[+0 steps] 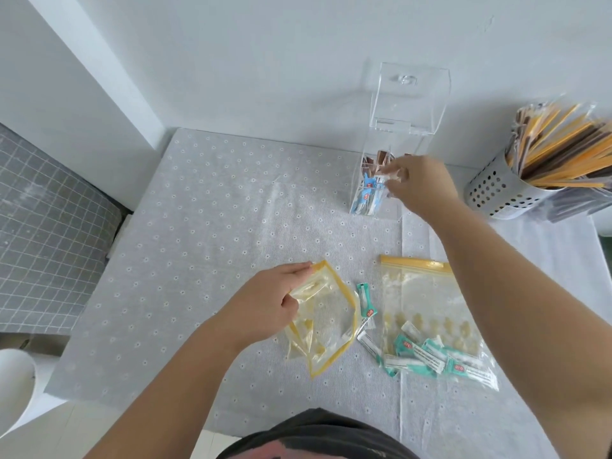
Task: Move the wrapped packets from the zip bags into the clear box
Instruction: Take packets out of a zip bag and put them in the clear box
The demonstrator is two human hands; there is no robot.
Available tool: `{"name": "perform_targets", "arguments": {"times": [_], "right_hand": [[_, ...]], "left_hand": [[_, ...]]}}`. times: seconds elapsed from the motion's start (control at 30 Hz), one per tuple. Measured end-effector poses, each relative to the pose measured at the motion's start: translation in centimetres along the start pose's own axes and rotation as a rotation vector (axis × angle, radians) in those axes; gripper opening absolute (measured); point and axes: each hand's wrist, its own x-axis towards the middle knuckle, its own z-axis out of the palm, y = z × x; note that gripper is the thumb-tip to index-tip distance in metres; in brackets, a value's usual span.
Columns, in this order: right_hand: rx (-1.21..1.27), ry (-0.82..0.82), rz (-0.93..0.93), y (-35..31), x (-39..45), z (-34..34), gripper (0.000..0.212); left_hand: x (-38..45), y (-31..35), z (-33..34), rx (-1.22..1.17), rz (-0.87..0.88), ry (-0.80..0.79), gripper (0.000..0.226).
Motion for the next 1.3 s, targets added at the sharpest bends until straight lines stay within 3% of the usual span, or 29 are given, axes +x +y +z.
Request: {"name": "perform_targets", "arguments": {"times": [0.07, 0.13, 0.2, 0.27, 0.33, 0.4, 0.47, 0.53, 0.6, 0.7, 0.8, 0.87, 0.97, 1.07, 1.13, 1.2, 1.27, 1.3], "right_hand": [[0.173, -0.052, -0.043, -0.2, -5.1, 0.3, 0.019], [0.367, -0.222, -0.045, -1.0, -10.9, 1.2, 0.020], [0.480, -0.360, -0.075, -2.2, -16.0, 2.0, 0.037], [0.441, -0.426, -0.095, -2.6, -19.2, 3.6, 0.055], [0.288, -0.401, -0.113, -2.5, -20.5, 5.5, 0.057], [0.215, -0.278, -0.102, -2.5, -20.6, 6.6, 0.034], [0.273, -0.145, -0.063, -2.6, -20.1, 6.5, 0.016], [0.414, -0.066, 0.036, -2.5, -19.5, 5.0, 0.014], [0.577, -0.051, 0.170, -2.0, -18.9, 3.4, 0.021], [0.879, -0.053, 0.248, -1.1, -19.0, 1.9, 0.021], [1.032, -0.066, 0.210, -1.1, -20.5, 1.4, 0.014], [1.055, -0.075, 0.193, -0.9, -21.0, 1.3, 0.015], [1.124, -0.086, 0.217, -0.2, -21.2, 1.1, 0.020], [1.203, -0.061, 0.252, 1.5, -21.4, 0.9, 0.022], [1.201, -0.082, 0.252, 2.6, -22.0, 0.9, 0.027], [1.152, -0.123, 0.249, 3.3, -22.6, 0.7, 0.036], [1.074, -0.155, 0.235, 3.9, -23.3, 0.5, 0.030], [1.039, -0.172, 0.230, 4.1, -23.7, 0.3, 0.027]], "left_hand": [[0.1, -0.2, 0.2, -0.020, -0.025, 0.075, 0.062], [0.2, -0.1, 0.4, -0.081, -0.058, 0.204, 0.060], [0.3, 0.6, 0.3, -0.136, -0.073, 0.326, 0.058], [0.4, 1.6, 0.1, -0.151, -0.077, 0.375, 0.057], [0.4, 2.8, -0.1, -0.146, -0.072, 0.373, 0.058], [0.4, 3.6, -0.1, -0.124, -0.031, 0.370, 0.058], [0.2, 4.0, 0.1, -0.183, 0.054, 0.379, 0.057], [-0.1, 3.7, 0.2, -0.328, 0.104, 0.432, 0.056], [-0.2, 2.5, 0.1, -0.421, 0.004, 0.491, 0.070], [-1.1, 1.1, -0.3, -0.633, -0.264, 0.318, 0.095], [-2.7, 1.0, 0.4, -0.965, -0.311, 0.076, 0.097], [-2.7, 1.0, 1.2, -1.047, -0.259, 0.048, 0.076], [-2.2, 0.6, 1.9, -1.103, -0.208, 0.137, 0.035], [-2.3, -0.2, 2.2, -1.084, -0.172, 0.194, 0.023], [-2.7, -0.7, 2.4, -1.021, -0.132, 0.135, 0.028], [-3.0, -1.1, 2.3, -1.060, -0.090, 0.025, 0.049], [-2.8, -1.2, 1.8, -1.179, -0.089, -0.043, 0.075], [-2.6, -1.1, 1.6, -1.234, -0.109, -0.020, 0.077]]}}
